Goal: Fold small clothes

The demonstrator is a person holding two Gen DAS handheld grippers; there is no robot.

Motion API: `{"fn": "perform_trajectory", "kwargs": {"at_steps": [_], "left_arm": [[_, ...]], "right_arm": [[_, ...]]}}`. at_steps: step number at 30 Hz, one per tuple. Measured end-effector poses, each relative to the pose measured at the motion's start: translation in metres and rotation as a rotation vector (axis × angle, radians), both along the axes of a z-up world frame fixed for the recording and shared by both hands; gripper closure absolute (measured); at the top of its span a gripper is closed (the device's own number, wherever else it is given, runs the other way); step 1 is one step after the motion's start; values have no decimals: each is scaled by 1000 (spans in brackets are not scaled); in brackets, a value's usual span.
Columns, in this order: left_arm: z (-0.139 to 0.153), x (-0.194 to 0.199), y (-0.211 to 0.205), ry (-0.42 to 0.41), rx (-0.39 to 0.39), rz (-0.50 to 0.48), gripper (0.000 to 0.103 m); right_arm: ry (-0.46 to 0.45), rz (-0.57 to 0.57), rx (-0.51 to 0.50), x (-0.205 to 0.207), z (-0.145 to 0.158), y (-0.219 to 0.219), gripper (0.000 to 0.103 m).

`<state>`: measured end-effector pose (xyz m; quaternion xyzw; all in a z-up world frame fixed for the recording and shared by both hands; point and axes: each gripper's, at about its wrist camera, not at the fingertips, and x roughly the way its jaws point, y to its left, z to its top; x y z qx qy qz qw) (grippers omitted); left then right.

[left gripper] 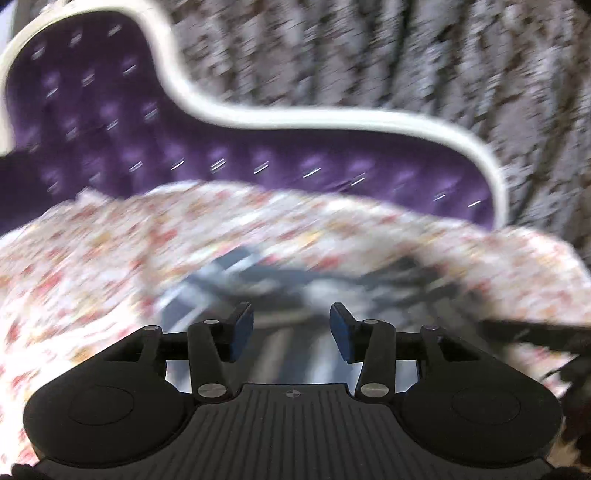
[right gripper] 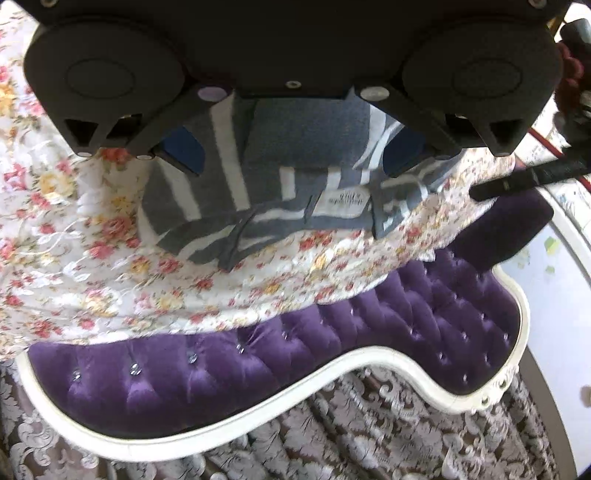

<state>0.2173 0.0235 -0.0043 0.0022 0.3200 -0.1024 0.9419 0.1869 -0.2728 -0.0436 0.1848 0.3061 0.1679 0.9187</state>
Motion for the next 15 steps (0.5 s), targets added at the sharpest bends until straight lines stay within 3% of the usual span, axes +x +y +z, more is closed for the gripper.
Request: {"fn": "perform_trajectory", "kwargs": {"at_steps": [5, 10, 15], "left_arm": [[-33, 0, 41, 88, -18, 75, 59], [-49, 5, 63, 121, -49, 110, 58], [-62, 8, 72, 140, -73, 109, 49]], "right_arm": [[35, 32, -12, 3, -10, 11, 1], [61, 39, -17, 5, -18, 15, 1], [84, 46, -45, 9, -27, 20, 1]]}}
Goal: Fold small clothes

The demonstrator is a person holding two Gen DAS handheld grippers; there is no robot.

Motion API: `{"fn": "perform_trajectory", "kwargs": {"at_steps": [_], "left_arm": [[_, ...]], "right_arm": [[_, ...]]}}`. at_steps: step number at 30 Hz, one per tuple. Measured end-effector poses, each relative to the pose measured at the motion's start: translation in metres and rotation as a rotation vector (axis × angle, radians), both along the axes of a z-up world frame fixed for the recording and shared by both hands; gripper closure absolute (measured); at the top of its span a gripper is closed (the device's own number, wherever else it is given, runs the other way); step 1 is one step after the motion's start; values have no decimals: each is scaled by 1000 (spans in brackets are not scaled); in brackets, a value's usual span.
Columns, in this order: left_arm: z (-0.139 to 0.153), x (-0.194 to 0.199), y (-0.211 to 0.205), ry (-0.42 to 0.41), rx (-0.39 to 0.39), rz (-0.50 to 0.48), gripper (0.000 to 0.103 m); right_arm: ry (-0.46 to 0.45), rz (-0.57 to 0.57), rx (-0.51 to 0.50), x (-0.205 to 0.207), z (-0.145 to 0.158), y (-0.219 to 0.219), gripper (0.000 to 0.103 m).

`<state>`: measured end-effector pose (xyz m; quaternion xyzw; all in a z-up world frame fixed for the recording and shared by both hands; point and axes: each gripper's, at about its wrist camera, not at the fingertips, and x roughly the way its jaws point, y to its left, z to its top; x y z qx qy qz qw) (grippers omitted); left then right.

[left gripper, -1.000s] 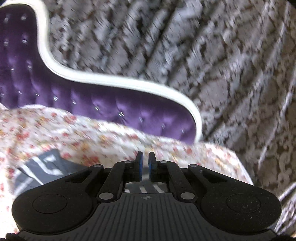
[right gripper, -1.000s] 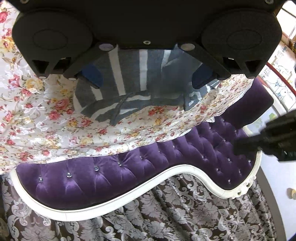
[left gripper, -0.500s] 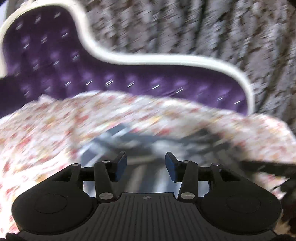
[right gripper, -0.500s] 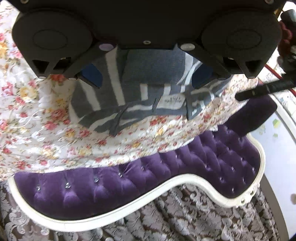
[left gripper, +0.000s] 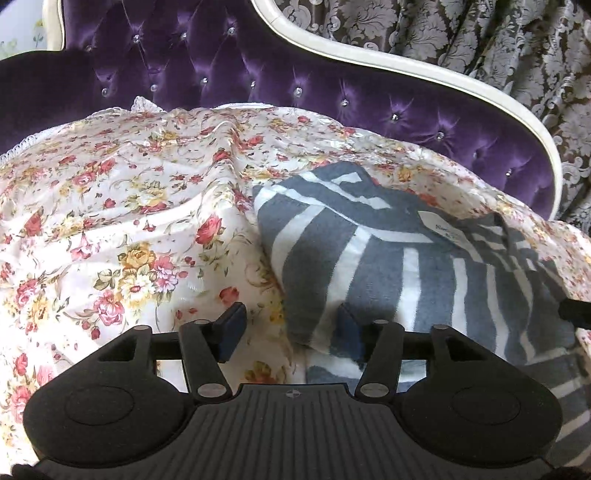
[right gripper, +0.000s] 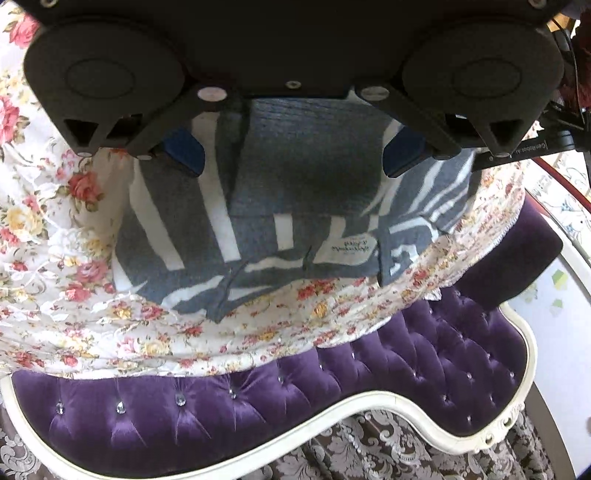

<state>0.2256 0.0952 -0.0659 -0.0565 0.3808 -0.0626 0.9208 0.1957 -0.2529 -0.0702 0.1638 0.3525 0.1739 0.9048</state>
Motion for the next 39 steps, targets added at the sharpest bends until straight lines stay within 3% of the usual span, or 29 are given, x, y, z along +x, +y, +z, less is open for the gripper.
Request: {"fn": "perform_trajectory", "kwargs": {"at_steps": [3, 9, 11, 13, 15, 16, 18, 22, 25, 29, 31, 37, 39], "left_arm": [[3, 5, -4, 14, 46, -29, 46], [1, 5, 0, 27, 19, -18, 44], [1, 5, 0, 26, 17, -15, 44], [1, 5, 0, 26, 16, -14, 44], [1, 5, 1, 26, 11, -10, 44], [2, 5, 1, 26, 6, -8, 44], [4, 4, 4, 18, -8, -1, 44], [14, 0, 11, -35, -6, 35, 44], [17, 2, 16, -49, 1, 69, 44], [16, 5, 19, -42, 9, 87, 44], [17, 5, 19, -48, 9, 88, 44], [24, 0, 19, -77, 7, 74, 44], [23, -1, 17, -70, 11, 62, 44]], "right_arm": [[4, 6, 0, 0, -3, 2, 1], [2, -7, 19, 1, -3, 2, 5], [-3, -21, 17, 2, -3, 2, 21], [-4, -40, -4, 3, -3, 3, 44], [-7, -55, -27, 5, -3, 5, 57], [-9, -62, -35, 5, -3, 6, 72], [-34, -70, -41, 3, 1, 7, 85], [-193, -13, -57, -18, 31, 13, 87], [-276, -42, -85, -29, 46, 5, 88], [-107, -152, -129, -11, 22, -13, 89], [-66, -165, -149, -8, 13, -13, 89], [-171, -133, -94, -17, 34, -11, 90], [-136, -127, -62, -12, 31, -15, 80]]}}
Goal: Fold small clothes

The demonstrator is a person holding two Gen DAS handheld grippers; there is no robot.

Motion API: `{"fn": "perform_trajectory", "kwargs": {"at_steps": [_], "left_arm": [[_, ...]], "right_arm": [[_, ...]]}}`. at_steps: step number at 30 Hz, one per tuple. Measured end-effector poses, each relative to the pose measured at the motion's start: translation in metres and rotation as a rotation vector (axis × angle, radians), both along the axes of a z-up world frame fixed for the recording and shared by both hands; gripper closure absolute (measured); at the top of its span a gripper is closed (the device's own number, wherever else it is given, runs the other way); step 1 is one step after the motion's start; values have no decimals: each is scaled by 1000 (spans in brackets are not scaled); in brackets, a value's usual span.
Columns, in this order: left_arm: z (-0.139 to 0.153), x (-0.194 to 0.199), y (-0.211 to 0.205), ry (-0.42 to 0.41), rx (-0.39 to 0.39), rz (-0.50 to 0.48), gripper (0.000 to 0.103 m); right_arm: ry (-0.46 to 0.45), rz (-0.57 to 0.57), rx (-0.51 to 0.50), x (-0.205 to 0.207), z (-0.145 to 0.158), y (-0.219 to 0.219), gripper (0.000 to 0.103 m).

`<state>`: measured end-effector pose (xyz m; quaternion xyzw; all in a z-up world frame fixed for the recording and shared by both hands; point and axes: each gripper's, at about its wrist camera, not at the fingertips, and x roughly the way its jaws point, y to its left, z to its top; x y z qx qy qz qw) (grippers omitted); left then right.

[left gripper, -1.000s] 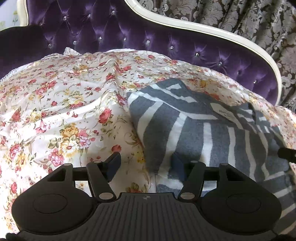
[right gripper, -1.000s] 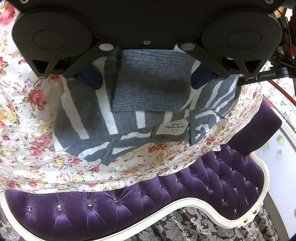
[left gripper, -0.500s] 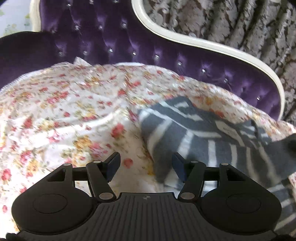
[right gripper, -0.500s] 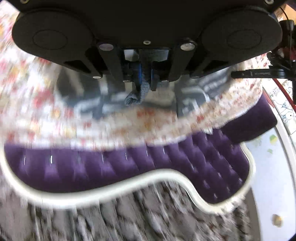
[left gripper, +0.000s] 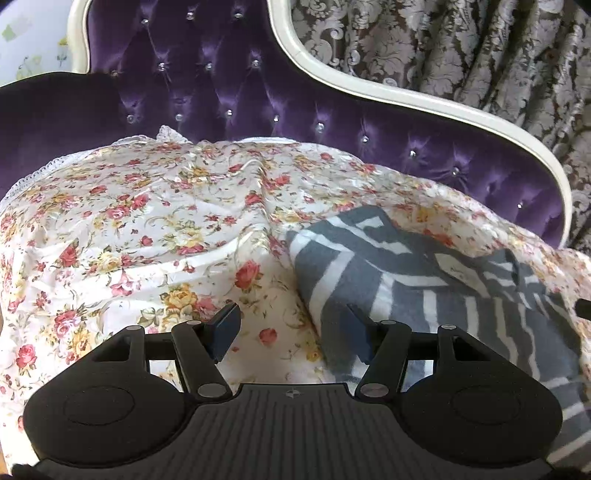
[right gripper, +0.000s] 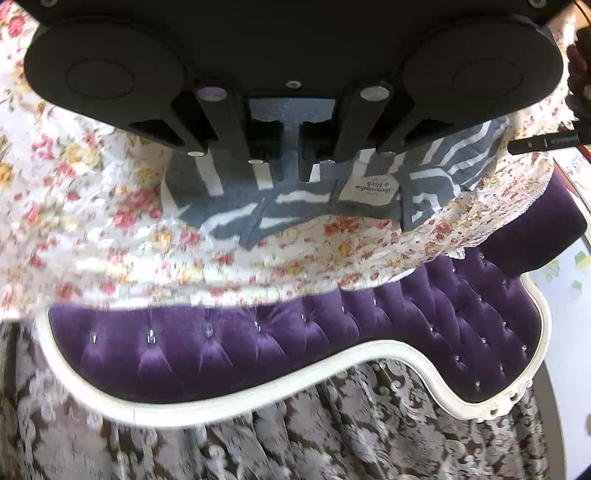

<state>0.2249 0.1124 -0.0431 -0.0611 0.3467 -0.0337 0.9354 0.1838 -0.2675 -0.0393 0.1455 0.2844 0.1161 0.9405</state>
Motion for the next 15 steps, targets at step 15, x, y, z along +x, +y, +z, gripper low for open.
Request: {"fn": "perform_trajectory", "kwargs": {"at_steps": [15], "left_arm": [[-12, 7, -41, 1, 57, -146, 42]], "right_arm": [[153, -2, 92, 13, -34, 1, 80]]}}
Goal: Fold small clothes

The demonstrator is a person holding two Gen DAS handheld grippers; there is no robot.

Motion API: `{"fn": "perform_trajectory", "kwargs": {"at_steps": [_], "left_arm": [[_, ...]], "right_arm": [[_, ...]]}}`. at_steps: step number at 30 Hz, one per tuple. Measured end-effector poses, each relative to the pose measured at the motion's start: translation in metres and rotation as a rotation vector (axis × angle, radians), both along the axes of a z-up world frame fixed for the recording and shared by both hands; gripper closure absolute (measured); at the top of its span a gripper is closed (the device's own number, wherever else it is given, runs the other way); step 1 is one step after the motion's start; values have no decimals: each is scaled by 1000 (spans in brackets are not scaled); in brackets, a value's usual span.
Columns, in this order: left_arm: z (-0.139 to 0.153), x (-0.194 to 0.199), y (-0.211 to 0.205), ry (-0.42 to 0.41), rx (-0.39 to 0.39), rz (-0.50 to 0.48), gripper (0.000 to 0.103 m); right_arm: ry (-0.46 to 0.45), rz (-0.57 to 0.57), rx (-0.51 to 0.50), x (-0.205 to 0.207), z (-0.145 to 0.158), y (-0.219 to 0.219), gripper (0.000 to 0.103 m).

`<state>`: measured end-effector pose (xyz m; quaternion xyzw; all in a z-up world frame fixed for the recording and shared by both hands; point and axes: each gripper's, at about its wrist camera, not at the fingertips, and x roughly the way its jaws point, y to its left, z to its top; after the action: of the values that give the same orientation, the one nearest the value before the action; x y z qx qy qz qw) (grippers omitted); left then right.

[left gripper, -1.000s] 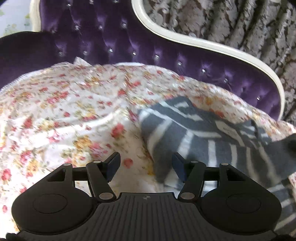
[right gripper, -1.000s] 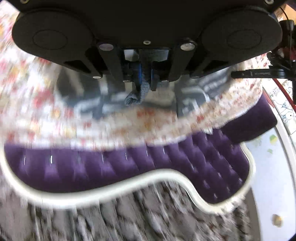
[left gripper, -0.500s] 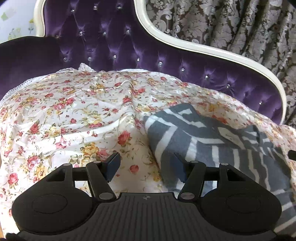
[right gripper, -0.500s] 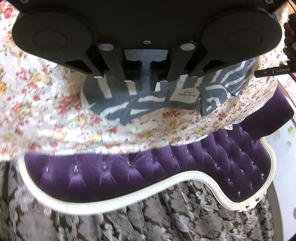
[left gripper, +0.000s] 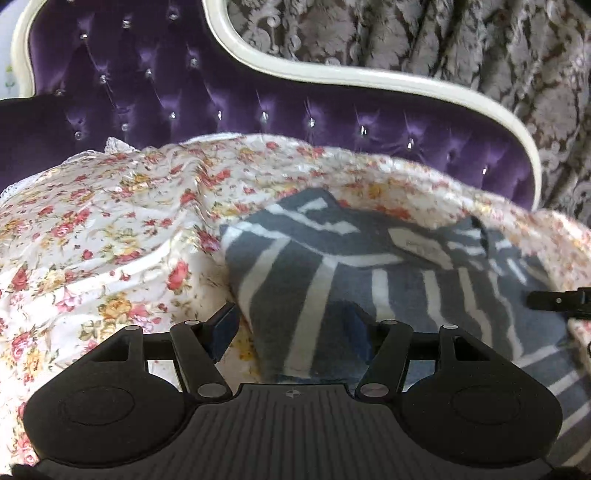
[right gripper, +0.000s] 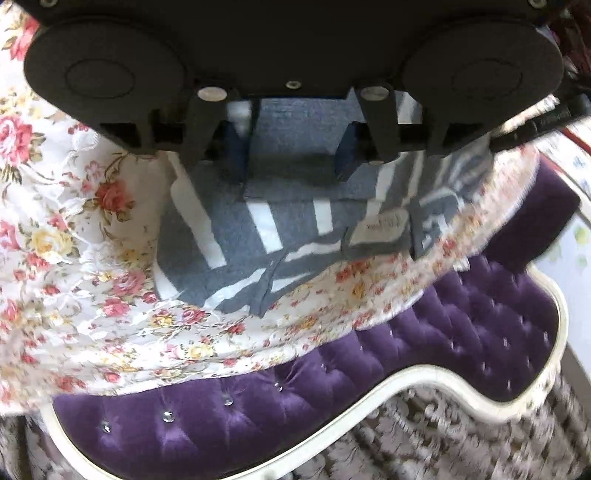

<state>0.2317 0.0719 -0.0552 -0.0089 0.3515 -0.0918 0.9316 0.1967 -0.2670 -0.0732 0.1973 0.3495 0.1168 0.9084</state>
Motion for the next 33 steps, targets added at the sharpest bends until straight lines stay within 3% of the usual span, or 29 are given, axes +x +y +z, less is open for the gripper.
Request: {"fn": "perform_trajectory", "kwargs": {"at_steps": [2, 3, 5, 8, 11, 17, 19, 24, 28, 33], "left_arm": [[-8, 3, -1, 55, 36, -3, 39], [-10, 3, 2, 69, 16, 6, 39], [-10, 2, 7, 87, -11, 23, 38], [-9, 0, 6, 86, 14, 23, 35], [-9, 0, 7, 91, 8, 27, 34], [-9, -2, 12, 105, -12, 48, 27], [-11, -3, 14, 106, -27, 65, 22], [-12, 0, 17, 110, -27, 77, 11], [-7, 0, 21, 109, -42, 71, 10], [5, -10, 14, 48, -32, 46, 9]], "right_arm": [[-5, 31, -77, -3, 2, 9, 84], [-2, 41, -108, -5, 3, 12, 84], [-8, 51, -163, -10, 6, 17, 84], [-8, 58, -202, -11, 7, 20, 83], [-13, 41, -198, -11, 8, 18, 69], [-100, -21, -299, -15, 17, 19, 39], [-115, -6, -296, -15, 19, 20, 23], [-153, 61, -351, -16, 16, 38, 1], [-211, 103, -393, -18, 17, 52, 1], [-248, 100, -360, -20, 19, 58, 1]]}}
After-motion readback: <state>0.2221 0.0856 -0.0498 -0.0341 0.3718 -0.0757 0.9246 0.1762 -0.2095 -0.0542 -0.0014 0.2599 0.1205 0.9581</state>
